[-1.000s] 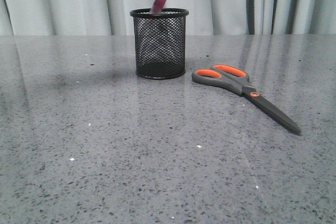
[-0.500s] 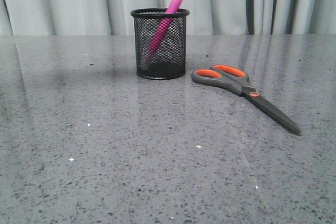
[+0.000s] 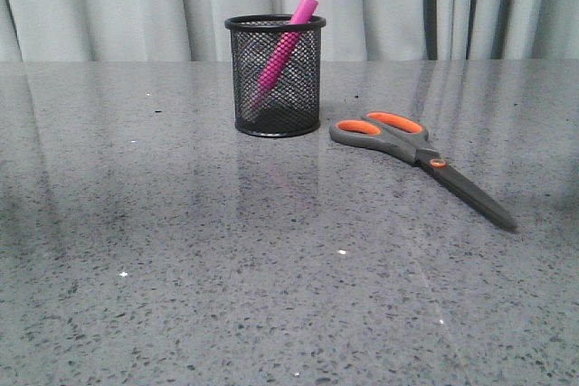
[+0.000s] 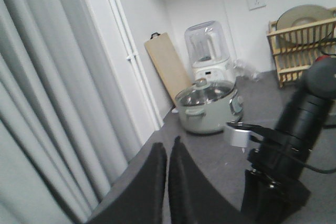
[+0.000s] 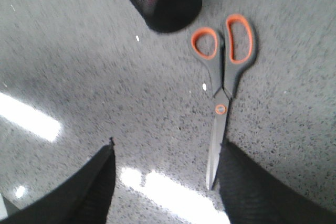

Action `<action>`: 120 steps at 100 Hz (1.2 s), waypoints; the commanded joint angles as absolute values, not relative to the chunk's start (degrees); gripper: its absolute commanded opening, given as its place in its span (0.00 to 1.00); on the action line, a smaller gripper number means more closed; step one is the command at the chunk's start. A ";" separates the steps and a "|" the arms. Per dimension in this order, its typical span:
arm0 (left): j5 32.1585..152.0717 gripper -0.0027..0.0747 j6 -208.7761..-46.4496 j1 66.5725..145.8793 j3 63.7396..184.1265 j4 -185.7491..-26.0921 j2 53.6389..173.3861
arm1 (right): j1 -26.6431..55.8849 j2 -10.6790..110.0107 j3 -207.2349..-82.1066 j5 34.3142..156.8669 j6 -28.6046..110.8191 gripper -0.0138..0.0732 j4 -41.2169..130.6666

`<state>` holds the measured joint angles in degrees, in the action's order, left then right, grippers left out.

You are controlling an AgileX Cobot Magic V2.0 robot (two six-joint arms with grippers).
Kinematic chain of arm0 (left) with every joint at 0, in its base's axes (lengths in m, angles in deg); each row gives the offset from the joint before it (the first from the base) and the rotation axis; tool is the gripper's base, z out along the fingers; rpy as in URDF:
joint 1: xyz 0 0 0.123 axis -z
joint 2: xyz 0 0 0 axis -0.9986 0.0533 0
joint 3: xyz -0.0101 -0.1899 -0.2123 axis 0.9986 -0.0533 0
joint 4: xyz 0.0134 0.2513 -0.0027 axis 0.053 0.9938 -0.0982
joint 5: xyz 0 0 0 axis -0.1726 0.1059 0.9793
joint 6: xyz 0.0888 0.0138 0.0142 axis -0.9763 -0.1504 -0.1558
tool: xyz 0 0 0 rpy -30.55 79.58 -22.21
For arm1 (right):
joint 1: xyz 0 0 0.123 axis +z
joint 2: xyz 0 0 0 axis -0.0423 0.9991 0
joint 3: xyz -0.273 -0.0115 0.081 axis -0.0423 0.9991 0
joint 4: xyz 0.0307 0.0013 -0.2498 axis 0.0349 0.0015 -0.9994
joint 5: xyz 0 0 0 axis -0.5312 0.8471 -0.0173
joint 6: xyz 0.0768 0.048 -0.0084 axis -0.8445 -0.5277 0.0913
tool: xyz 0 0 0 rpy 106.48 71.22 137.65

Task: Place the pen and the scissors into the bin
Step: 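Lower the right gripper onto the scissors handles and grasp them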

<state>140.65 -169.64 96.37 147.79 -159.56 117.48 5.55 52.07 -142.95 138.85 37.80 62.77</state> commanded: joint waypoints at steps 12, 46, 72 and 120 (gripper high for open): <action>132.67 0.01 -154.68 96.40 145.01 -151.91 104.47 | 8.61 66.40 -154.87 142.96 32.93 0.61 52.11; 127.32 0.01 -153.61 97.13 131.62 -148.74 89.15 | 21.16 79.78 -167.66 145.21 22.01 0.61 35.39; 127.04 0.01 -153.50 98.99 127.97 -148.74 86.81 | 21.16 86.36 -168.73 144.96 18.15 0.61 31.99; 125.56 0.01 -153.50 105.60 127.97 -141.87 86.81 | 22.13 92.95 -168.73 142.67 17.62 0.61 36.06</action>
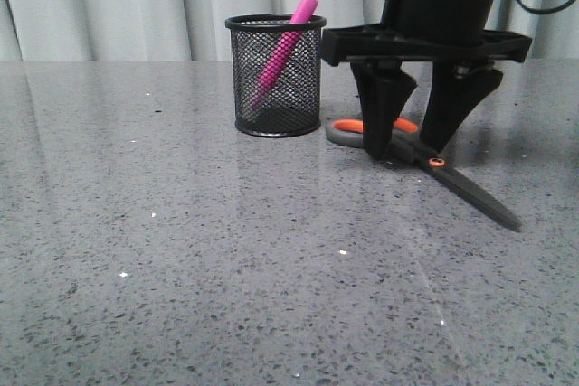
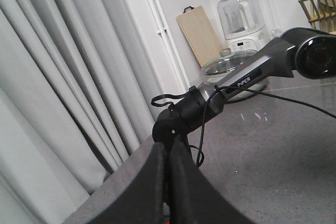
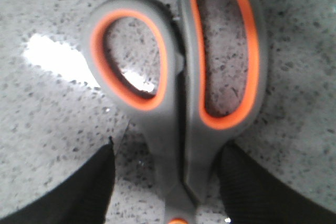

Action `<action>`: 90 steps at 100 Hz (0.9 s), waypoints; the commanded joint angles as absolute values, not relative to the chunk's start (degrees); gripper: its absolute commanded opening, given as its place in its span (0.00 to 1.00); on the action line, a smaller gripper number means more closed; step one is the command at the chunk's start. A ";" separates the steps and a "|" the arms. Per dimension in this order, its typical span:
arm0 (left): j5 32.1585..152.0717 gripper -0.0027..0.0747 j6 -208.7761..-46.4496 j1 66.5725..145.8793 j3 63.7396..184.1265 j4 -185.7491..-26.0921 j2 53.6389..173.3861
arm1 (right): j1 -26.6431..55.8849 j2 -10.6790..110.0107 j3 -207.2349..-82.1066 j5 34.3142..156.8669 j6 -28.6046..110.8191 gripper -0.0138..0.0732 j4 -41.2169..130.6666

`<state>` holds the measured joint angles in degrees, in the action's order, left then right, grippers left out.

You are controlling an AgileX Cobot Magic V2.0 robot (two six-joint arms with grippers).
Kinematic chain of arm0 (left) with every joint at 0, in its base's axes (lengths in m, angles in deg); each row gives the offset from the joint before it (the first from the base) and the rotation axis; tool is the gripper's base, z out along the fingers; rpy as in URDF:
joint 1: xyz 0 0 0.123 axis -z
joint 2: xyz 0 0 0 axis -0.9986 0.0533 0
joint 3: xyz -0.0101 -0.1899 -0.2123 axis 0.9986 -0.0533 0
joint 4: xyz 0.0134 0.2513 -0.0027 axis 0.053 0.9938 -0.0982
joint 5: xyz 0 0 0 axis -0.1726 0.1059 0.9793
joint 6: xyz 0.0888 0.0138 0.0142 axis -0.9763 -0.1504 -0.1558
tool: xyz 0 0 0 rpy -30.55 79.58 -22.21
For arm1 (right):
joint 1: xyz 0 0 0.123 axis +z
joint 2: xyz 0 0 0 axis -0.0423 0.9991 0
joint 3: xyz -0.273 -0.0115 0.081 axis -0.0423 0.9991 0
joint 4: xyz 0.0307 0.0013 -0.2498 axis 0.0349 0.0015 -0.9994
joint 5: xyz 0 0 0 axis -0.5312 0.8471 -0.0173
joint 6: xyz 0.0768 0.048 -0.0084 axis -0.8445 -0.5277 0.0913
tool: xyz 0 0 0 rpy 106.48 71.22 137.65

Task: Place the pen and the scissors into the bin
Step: 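Lower the right gripper onto the scissors handles and grasp them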

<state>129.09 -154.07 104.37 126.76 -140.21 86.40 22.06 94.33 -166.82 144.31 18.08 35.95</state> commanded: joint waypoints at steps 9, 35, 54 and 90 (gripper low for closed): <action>125.56 0.01 -153.50 106.69 127.97 -140.94 86.81 | 22.13 94.12 -168.73 142.06 16.48 0.61 35.01; 125.56 0.01 -153.50 108.57 127.97 -138.98 86.81 | 22.34 96.75 -168.73 141.26 15.40 0.59 34.77; 125.56 0.01 -153.50 108.57 127.97 -137.53 86.81 | 22.34 97.64 -168.73 142.06 15.40 0.29 34.77; 125.56 0.01 -153.50 108.57 127.97 -137.53 86.81 | 21.70 96.00 -168.73 144.39 15.40 0.08 32.45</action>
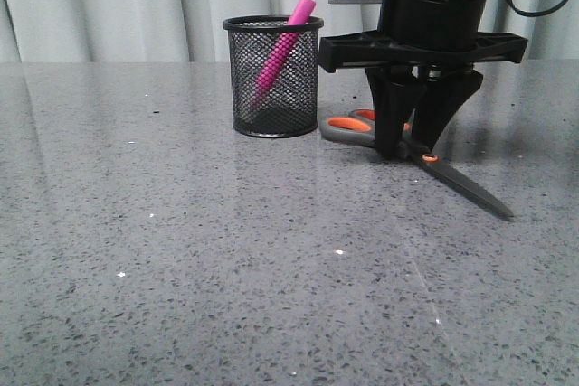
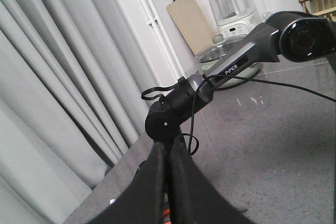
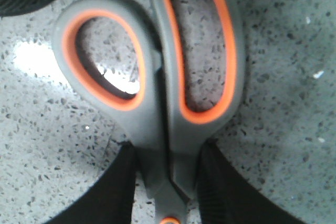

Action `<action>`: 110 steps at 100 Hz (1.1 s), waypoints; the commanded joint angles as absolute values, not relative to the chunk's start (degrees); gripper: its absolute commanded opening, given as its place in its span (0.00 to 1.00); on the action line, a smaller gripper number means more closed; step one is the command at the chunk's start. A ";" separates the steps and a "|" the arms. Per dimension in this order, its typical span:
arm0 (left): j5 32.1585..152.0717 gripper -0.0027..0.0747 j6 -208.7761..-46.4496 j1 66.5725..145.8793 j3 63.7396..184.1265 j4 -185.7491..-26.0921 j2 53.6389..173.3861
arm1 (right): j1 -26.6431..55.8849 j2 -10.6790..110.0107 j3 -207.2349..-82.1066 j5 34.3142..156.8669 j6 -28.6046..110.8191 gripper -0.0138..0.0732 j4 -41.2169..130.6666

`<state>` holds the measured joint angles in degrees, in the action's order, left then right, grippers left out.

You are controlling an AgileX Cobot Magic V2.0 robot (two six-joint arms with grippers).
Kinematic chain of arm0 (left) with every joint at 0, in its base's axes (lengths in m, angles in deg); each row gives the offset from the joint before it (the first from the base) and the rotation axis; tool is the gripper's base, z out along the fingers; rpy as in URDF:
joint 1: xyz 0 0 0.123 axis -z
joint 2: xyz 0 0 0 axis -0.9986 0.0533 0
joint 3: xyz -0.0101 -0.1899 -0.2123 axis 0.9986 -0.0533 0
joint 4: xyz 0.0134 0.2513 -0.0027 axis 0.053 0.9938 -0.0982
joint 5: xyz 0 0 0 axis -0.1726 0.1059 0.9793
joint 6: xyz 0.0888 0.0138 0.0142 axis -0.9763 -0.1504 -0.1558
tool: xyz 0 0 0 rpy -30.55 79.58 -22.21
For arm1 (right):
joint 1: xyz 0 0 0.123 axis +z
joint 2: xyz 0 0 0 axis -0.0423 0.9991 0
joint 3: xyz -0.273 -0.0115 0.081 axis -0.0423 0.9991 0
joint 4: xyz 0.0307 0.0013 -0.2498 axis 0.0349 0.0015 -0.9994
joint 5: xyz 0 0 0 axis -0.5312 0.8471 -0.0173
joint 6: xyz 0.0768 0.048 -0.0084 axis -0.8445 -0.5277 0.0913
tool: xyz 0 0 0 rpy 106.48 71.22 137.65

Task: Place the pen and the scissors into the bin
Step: 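Lower the right gripper onto the scissors handles and grasp them, then lift the scissors over the mesh cup and lower them in, blades down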

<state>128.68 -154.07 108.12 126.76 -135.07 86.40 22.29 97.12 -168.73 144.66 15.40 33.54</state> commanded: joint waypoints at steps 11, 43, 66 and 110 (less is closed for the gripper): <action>125.66 0.01 -153.50 108.57 127.97 -137.53 86.81 | 20.48 92.85 -168.73 145.76 15.40 0.08 30.83; 125.47 0.01 -153.50 108.57 127.97 -137.53 86.81 | 20.00 76.77 -168.73 140.16 14.30 0.08 31.04; 124.19 0.01 -153.50 108.57 127.97 -137.44 86.81 | 23.02 71.37 -168.73 116.21 14.30 0.08 32.19; 125.09 0.01 -153.50 108.57 127.97 -137.44 86.81 | 28.12 80.98 -157.51 63.24 14.30 0.08 28.71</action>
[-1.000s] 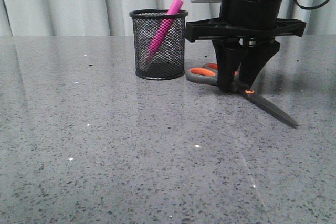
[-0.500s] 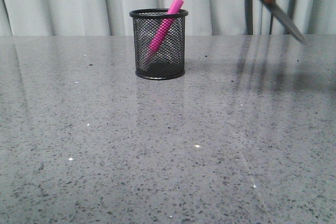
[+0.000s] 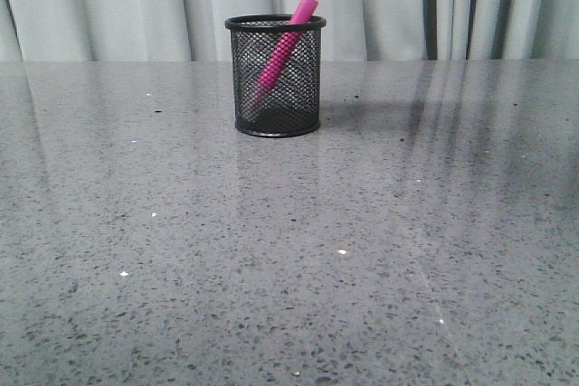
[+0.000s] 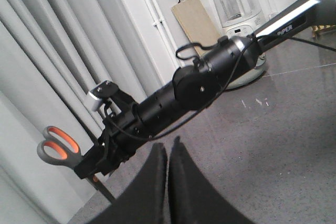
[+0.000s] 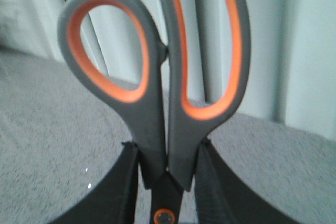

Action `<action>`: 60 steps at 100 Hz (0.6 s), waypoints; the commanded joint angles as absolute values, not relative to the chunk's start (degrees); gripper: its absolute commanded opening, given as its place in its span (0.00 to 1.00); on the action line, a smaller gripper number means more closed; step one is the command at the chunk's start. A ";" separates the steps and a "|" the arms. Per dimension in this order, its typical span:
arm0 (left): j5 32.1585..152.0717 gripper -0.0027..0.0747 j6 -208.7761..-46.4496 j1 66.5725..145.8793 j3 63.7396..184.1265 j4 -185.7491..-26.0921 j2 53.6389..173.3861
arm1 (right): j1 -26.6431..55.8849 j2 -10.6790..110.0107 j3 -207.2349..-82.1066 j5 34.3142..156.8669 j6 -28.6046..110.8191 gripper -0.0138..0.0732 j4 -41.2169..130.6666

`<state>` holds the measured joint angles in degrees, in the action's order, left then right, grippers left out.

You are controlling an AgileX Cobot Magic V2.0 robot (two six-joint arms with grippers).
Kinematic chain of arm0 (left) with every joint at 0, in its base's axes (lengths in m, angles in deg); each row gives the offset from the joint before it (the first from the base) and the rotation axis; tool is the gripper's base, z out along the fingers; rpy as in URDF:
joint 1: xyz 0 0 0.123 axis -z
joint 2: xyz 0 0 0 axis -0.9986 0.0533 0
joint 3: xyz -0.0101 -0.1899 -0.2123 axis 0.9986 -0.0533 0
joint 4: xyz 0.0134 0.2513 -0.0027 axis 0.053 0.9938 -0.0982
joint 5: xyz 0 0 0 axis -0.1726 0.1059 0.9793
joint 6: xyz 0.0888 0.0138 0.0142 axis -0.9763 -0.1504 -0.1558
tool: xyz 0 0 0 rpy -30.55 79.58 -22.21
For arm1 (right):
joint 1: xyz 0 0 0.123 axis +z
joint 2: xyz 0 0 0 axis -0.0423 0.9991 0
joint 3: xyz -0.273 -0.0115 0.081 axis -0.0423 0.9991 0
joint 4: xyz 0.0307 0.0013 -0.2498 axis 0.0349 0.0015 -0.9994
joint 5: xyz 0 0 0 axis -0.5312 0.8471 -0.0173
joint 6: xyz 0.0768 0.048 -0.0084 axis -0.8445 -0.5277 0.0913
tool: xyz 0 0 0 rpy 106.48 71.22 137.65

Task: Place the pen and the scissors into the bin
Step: 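Lift the scissors over the mesh cup and lower them in, blades down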

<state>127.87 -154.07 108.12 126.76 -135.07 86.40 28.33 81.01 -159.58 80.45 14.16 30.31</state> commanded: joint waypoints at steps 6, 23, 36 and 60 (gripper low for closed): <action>125.62 0.01 -153.50 108.57 127.97 -137.44 86.81 | 27.78 82.63 -155.13 56.86 14.30 0.08 28.71; 126.48 0.01 -153.50 108.57 127.97 -137.44 86.81 | 26.49 87.88 -151.85 45.10 14.30 0.08 28.71; 126.83 0.01 -153.50 108.57 127.97 -137.44 86.81 | 26.37 90.13 -151.85 45.10 17.94 0.08 28.71; 126.72 0.01 -153.50 108.57 126.89 -136.95 86.81 | 26.37 91.93 -151.85 46.45 18.29 0.08 28.60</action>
